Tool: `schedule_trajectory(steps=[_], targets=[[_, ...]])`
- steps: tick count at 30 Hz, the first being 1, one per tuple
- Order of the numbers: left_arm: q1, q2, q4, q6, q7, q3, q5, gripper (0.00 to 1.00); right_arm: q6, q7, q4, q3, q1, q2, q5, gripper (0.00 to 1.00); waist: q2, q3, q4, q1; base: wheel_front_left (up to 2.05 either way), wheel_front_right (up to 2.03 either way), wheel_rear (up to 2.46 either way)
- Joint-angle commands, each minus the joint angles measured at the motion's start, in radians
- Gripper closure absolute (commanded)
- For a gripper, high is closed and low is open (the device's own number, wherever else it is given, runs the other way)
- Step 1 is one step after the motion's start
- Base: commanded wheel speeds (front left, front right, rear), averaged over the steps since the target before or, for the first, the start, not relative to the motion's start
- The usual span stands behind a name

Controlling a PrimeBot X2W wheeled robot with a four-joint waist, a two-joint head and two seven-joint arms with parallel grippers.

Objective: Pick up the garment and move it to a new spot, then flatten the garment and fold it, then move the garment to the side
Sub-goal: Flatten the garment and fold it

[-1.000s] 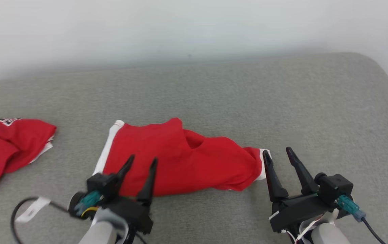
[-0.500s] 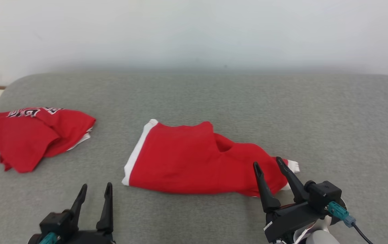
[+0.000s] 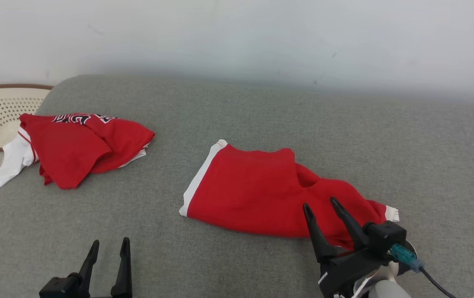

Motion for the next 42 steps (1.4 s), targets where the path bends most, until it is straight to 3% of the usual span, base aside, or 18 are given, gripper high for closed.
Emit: schedule_trajectory(steps=[1, 9, 24, 25, 26, 28, 29, 41, 42], targets=[[0.016, -0.001, -0.004, 0.002, -0.001, -0.007, -0.009, 0.00, 0.001, 0.000, 0.025, 0.016, -0.027, -0.009, 0.011, 0.00, -0.0001, 0.014, 0.019, 0.0001, 0.00, 0.00, 0.00], [0.009, -0.001, -0.005, 0.014, -0.001, -0.038, -0.037, 0.00, 0.001, 0.000, 0.165, 0.035, -0.150, -0.026, 0.068, 0.00, -0.0001, 0.043, 0.075, 0.0001, 0.00, 0.00, 0.00], [-0.003, -0.001, 0.003, 0.028, -0.001, -0.058, -0.081, 0.00, 0.001, 0.003, 0.483, 0.164, -0.353, -0.044, 0.182, 0.00, -0.0001, 0.089, 0.158, 0.0001, 0.00, 0.00, 0.00], [-0.003, -0.001, 0.003, 0.030, -0.001, -0.061, -0.084, 0.00, 0.001, 0.003, 0.501, 0.170, -0.363, -0.044, 0.186, 0.08, -0.0001, 0.090, 0.160, 0.0001, 0.00, 0.00, 0.00], [-0.002, -0.001, 0.002, 0.032, -0.001, -0.064, -0.086, 0.00, 0.001, 0.002, 0.516, 0.176, -0.373, -0.042, 0.193, 0.24, -0.0001, 0.092, 0.162, 0.0001, 0.00, 0.00, 0.00], [-0.003, -0.001, -0.001, 0.035, -0.001, -0.067, -0.091, 0.00, 0.001, 0.001, 0.533, 0.191, -0.390, -0.044, 0.199, 0.90, -0.0001, 0.095, 0.165, 0.0001, 0.00, 0.00, 0.00], [-0.004, -0.001, -0.001, 0.035, -0.001, -0.069, -0.093, 0.00, 0.001, 0.000, 0.532, 0.198, -0.401, -0.051, 0.200, 1.00, -0.0001, 0.097, 0.166, 0.0001, 0.00, 0.00, 0.00], [-0.009, -0.001, 0.005, 0.040, -0.001, -0.090, -0.119, 0.00, 0.001, 0.000, 0.455, 0.173, -0.434, -0.114, 0.180, 1.00, -0.0001, 0.113, 0.166, 0.0001, 0.00, 0.00, 0.00], [-0.008, -0.001, 0.005, 0.040, -0.001, -0.092, -0.120, 0.00, 0.001, 0.000, 0.459, 0.179, -0.422, -0.115, 0.190, 0.65, -0.0001, 0.114, 0.166, 0.0001, 0.00, 0.00, 0.00]])
